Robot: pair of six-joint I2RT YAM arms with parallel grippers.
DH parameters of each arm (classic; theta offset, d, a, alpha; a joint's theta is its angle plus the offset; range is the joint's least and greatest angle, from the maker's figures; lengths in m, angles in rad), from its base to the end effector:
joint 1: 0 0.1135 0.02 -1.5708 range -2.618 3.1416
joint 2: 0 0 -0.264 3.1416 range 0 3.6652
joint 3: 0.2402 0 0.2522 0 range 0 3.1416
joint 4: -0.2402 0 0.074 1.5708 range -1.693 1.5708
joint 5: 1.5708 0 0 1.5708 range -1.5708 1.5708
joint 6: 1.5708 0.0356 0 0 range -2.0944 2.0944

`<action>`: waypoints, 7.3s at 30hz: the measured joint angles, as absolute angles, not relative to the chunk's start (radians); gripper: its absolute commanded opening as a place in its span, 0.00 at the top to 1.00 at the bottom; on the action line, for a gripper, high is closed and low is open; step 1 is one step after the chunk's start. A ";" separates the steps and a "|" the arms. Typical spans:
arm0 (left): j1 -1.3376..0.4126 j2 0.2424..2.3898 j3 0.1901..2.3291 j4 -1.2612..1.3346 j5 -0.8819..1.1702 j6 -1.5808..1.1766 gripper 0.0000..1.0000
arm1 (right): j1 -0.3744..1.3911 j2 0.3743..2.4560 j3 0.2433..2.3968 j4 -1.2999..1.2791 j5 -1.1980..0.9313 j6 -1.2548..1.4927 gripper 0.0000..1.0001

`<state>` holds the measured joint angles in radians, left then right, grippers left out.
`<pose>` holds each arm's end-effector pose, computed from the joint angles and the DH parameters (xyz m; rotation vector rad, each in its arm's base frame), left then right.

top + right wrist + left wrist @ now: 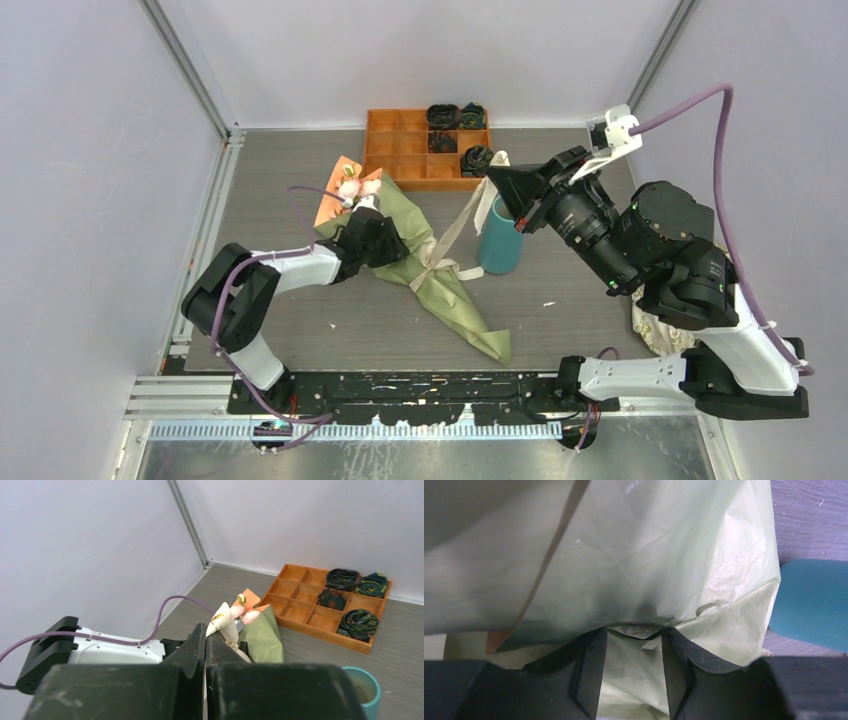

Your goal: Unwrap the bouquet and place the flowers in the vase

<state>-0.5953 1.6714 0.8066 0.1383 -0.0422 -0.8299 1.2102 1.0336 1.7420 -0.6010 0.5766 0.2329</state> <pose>0.2766 -0.1855 0.1559 -0.3027 2.3750 -0.6648 0.0658 0.1196 0.5564 -0.2576 1.5039 0.7432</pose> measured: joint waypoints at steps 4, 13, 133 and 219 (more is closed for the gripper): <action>-0.596 1.647 0.807 0.101 -0.044 -0.824 0.54 | 1.210 1.009 1.720 -0.614 0.633 0.237 0.99; -0.643 1.422 0.810 -0.146 -0.093 -0.754 0.52 | 1.211 0.975 1.571 -0.866 0.871 0.433 0.99; -0.913 0.395 1.026 -1.125 -0.750 -0.743 0.31 | 1.213 1.754 1.195 -0.293 0.144 0.730 0.50; -0.911 1.148 0.643 -0.313 -0.550 -0.643 1.00 | 1.032 1.666 1.168 -0.435 0.439 0.748 0.58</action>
